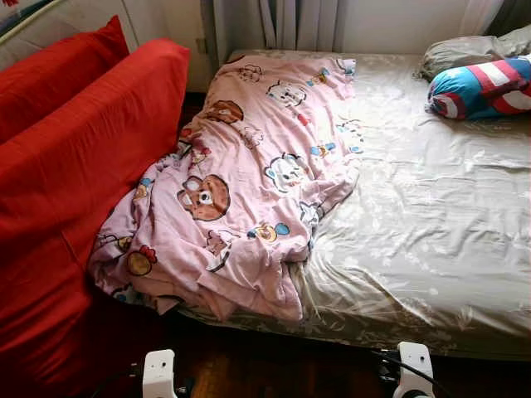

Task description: Clean up the room

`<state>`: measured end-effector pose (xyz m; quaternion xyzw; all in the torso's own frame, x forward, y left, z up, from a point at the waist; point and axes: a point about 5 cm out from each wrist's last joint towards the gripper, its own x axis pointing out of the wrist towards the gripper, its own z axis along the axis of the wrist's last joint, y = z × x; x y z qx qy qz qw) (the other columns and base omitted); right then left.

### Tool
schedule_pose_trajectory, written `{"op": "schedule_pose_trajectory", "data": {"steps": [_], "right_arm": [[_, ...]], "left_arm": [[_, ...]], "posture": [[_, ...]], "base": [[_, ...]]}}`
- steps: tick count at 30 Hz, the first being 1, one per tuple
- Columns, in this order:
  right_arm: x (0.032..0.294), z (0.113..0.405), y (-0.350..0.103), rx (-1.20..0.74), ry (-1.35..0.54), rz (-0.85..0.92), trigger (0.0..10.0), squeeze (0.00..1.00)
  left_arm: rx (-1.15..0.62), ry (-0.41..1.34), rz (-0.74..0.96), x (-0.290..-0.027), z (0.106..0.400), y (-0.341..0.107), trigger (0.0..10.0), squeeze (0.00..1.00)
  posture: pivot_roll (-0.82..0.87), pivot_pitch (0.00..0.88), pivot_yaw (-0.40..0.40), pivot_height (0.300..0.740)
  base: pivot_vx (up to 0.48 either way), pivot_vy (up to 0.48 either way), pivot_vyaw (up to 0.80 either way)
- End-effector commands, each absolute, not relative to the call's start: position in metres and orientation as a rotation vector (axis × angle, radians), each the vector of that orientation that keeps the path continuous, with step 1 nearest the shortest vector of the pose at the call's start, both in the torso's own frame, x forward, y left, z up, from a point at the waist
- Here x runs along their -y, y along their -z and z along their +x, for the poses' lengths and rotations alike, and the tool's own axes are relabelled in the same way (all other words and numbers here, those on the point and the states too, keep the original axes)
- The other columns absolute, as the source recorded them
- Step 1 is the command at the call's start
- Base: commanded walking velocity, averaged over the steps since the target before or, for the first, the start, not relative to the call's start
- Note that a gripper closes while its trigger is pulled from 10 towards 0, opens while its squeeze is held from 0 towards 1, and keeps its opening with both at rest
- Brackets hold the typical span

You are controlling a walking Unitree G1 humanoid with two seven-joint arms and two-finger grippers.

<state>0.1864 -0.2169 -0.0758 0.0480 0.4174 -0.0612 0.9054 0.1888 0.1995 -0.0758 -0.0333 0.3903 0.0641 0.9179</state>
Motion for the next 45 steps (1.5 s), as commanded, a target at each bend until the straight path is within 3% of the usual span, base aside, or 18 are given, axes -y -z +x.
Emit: {"op": "schedule_pose_trajectory", "data": {"steps": [1,31,45], "right_arm": [[0.2177,0.1781,0.0801,-0.897,0.135,0.1,10.0,0.0],[0.2167,0.177,0.0808,-0.907,0.107,0.069,10.0,0.0],[0.2163,0.1769,0.0809,-0.909,0.108,0.071,10.0,0.0]], "left_arm": [[-0.817,-0.139,-0.066,-0.1995,0.1833,0.0785,10.0,0.0],[-0.781,-0.118,-0.058,-0.1955,0.1915,0.0742,10.0,0.0],[-0.782,-0.117,-0.058,-0.1953,0.1914,0.0742,10.0,0.0]], "posture": [[-0.02,0.136,-0.011,0.74],[-0.02,0.093,0.0,0.74],[-0.02,0.106,-0.001,0.74]], "base": [[0.0,0.0,0.0],[0.0,0.0,0.03],[0.0,0.0,0.77]]}}
